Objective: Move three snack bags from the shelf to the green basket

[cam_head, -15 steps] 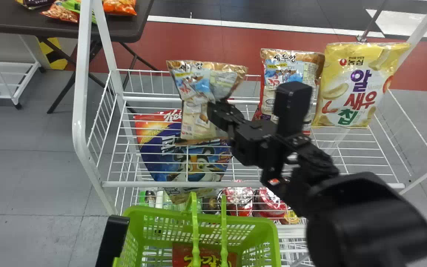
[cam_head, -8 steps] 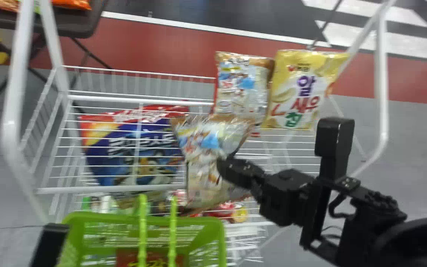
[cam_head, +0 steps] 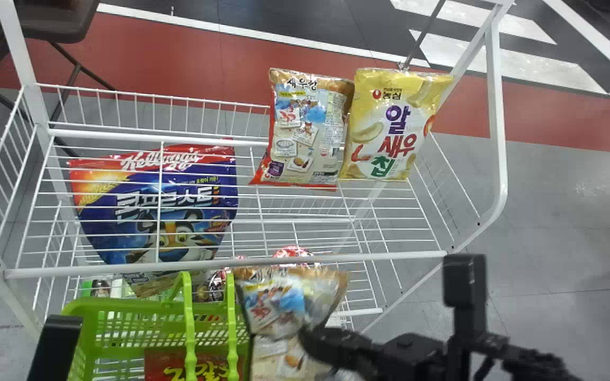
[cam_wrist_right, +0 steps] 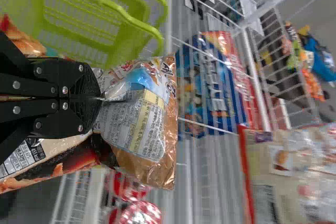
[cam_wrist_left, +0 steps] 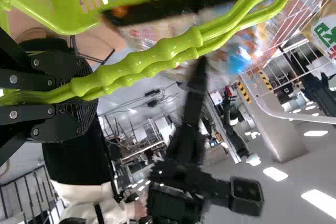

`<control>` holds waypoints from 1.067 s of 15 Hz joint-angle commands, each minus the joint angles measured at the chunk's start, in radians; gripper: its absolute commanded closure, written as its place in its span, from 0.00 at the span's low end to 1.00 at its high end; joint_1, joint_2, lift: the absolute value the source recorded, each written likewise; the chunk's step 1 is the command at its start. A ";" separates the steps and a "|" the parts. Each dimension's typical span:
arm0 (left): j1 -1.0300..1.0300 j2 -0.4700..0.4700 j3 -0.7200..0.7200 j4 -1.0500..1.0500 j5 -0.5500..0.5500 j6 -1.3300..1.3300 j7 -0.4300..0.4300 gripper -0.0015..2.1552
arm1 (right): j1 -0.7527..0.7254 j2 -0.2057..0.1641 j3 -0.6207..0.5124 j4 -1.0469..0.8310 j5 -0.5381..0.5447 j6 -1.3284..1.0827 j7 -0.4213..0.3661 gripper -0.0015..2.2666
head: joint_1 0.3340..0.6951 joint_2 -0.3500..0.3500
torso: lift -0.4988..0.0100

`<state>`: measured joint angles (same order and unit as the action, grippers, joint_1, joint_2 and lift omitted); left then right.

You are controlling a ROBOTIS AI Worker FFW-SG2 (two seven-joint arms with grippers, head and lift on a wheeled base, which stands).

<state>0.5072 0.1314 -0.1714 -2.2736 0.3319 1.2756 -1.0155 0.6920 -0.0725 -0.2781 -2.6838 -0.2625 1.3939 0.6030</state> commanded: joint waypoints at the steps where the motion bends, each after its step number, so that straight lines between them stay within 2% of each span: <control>1: -0.001 -0.003 -0.013 0.000 -0.005 0.000 0.002 0.85 | -0.011 -0.013 0.096 0.094 0.009 -0.014 0.000 0.99 | 1.00 0.00 | 0.89; 5: 0.005 -0.003 -0.023 -0.004 -0.007 0.000 0.002 0.85 | -0.069 -0.016 0.188 0.190 -0.001 -0.014 0.009 0.99 | 1.00 0.00 | 0.89; 8: 0.011 -0.003 -0.025 -0.009 -0.008 0.000 0.002 0.85 | -0.123 -0.023 0.209 0.275 -0.063 0.078 0.078 0.99 | 1.00 0.00 | 0.89; 10: 0.014 -0.003 -0.025 -0.012 -0.008 0.000 0.000 0.85 | -0.154 -0.024 0.232 0.331 -0.063 0.115 0.139 0.99 | 1.00 0.00 | 0.89; 11: 0.014 -0.001 -0.025 -0.012 -0.008 0.000 0.000 0.85 | -0.167 -0.030 0.238 0.340 -0.052 0.130 0.144 0.99 | 1.00 0.00 | 0.89; 12: 0.016 -0.001 -0.026 -0.012 -0.008 0.000 0.000 0.85 | -0.207 -0.049 0.238 0.361 -0.044 0.178 0.195 0.99 | 1.00 0.00 | 0.89; 13: 0.016 0.001 -0.026 -0.012 -0.008 0.000 0.000 0.85 | -0.212 -0.052 0.238 0.366 -0.040 0.178 0.202 0.99 | 1.00 0.00 | 0.89; 14: 0.016 -0.001 -0.028 -0.012 -0.008 0.000 0.000 0.85 | -0.189 -0.046 0.229 0.366 -0.040 0.124 0.195 0.89 | 1.00 0.00 | 0.89; 15: 0.016 -0.001 -0.030 -0.012 -0.010 0.000 0.000 0.85 | -0.178 -0.038 0.209 0.363 -0.043 0.081 0.196 0.67 | 1.00 0.00 | 0.89; 16: 0.016 -0.001 -0.030 -0.012 -0.011 0.000 0.002 0.85 | -0.166 -0.038 0.200 0.358 -0.041 0.023 0.195 0.13 | 1.00 0.00 | 0.89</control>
<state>0.5230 0.1307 -0.2004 -2.2857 0.3228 1.2756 -1.0154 0.5089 -0.1146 -0.0607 -2.3204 -0.3038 1.4913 0.7980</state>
